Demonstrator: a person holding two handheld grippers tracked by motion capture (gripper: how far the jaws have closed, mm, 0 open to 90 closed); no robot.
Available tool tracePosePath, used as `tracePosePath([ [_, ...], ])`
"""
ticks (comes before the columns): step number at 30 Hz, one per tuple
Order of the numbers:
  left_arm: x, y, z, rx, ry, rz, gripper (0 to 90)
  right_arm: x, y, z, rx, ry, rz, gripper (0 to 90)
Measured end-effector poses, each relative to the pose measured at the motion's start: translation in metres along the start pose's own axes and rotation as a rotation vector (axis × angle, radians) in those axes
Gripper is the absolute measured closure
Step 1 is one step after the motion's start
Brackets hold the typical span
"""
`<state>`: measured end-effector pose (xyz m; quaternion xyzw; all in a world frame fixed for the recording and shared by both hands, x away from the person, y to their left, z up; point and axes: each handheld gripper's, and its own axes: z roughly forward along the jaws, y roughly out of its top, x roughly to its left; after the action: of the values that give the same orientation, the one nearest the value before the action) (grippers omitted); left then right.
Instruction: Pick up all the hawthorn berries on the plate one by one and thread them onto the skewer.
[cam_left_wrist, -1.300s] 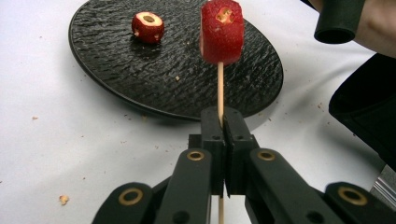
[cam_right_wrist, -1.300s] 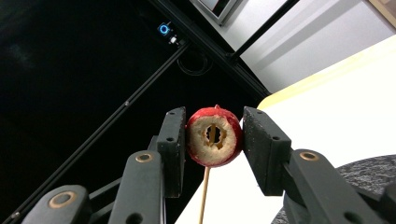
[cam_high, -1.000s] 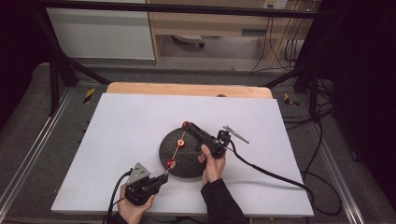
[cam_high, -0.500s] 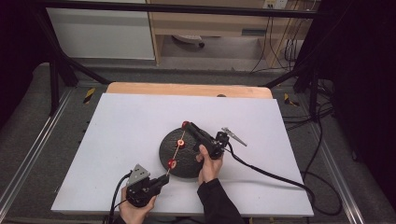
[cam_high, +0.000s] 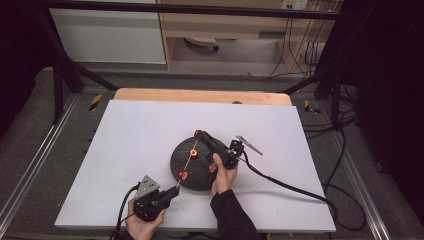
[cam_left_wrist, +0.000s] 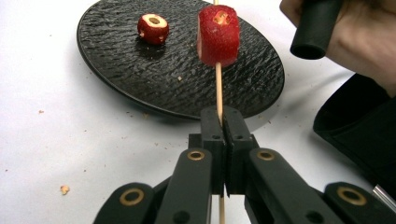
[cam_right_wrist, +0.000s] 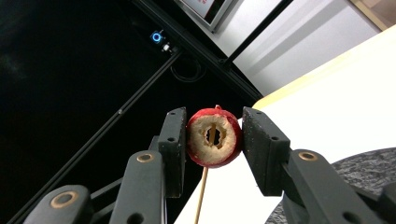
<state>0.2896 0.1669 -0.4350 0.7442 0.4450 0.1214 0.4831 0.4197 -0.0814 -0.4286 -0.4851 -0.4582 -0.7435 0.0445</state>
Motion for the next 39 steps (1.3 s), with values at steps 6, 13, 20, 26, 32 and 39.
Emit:
tracePosePath([
  [6, 0.002, 0.003, -0.004, -0.004, 0.006, 0.011, 88.9, -0.003, 0.001, 0.002, 0.008, 0.004, 0.027, 62.0],
  [13, 0.003, 0.003, -0.005, 0.004, 0.008, 0.026, 89.0, -0.004, 0.003, 0.003, 0.003, -0.001, 0.034, 62.1],
  [20, 0.001, 0.001, -0.005, -0.003, -0.013, 0.031, 88.9, 0.005, 0.029, -0.004, -0.059, -0.029, -0.037, 62.0],
  [26, -0.003, -0.001, -0.005, -0.006, -0.023, 0.033, 88.9, 0.001, 0.022, -0.004, -0.071, 0.004, -0.023, 61.9],
  [32, -0.001, -0.002, -0.006, -0.012, -0.03, 0.017, 88.9, 0.001, 0.025, -0.004, -0.092, 0.026, 0.002, 61.9],
  [39, -0.002, -0.002, -0.007, -0.021, -0.026, 0.025, 88.9, 0.003, 0.026, -0.006, -0.099, 0.039, 0.01, 61.8],
])
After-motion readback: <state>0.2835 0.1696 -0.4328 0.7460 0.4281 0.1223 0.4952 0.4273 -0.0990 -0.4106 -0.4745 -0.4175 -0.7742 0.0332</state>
